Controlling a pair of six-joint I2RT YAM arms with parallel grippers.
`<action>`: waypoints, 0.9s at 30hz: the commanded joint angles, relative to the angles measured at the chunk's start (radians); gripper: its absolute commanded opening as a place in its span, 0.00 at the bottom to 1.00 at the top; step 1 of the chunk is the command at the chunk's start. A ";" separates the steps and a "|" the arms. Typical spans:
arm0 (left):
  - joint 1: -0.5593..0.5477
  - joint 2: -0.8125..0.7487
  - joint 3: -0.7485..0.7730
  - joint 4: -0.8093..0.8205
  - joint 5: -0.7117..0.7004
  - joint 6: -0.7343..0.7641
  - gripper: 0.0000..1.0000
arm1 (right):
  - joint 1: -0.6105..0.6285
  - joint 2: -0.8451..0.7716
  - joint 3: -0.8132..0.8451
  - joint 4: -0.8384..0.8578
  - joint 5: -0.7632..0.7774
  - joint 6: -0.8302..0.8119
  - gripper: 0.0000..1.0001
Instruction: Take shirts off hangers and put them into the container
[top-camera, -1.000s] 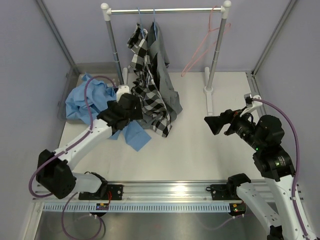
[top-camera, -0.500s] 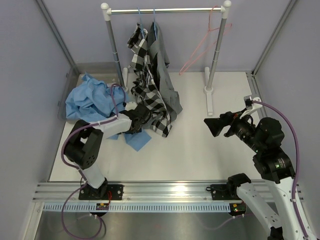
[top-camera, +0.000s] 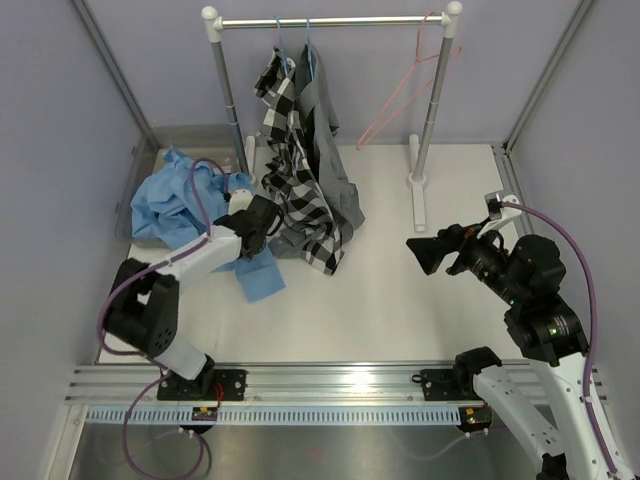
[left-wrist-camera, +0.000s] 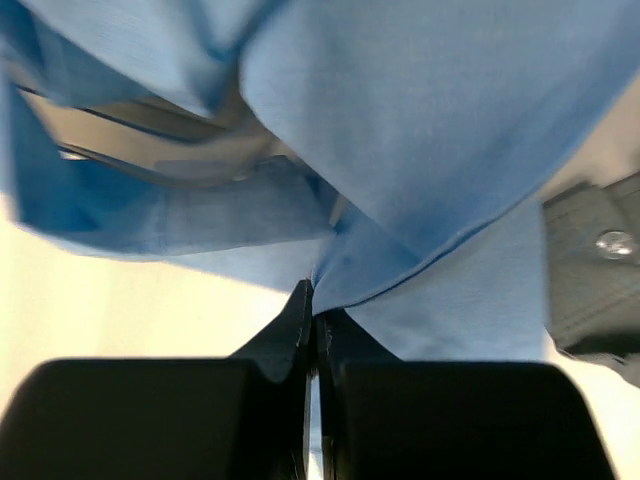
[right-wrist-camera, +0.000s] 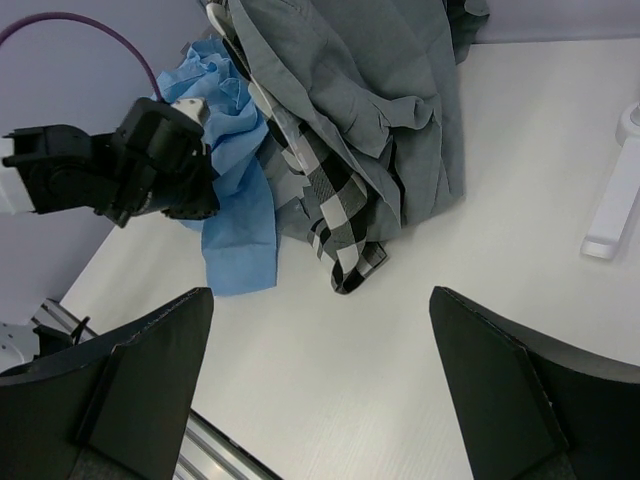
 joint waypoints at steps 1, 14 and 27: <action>0.015 -0.169 0.050 -0.006 -0.072 0.055 0.00 | 0.017 -0.001 0.006 0.032 0.012 -0.018 0.99; 0.397 -0.079 0.568 -0.010 -0.026 0.281 0.00 | 0.029 0.009 0.000 0.033 0.014 -0.019 0.99; 0.535 0.455 0.869 0.043 0.088 0.285 0.14 | 0.046 0.023 -0.004 0.013 0.071 -0.044 0.99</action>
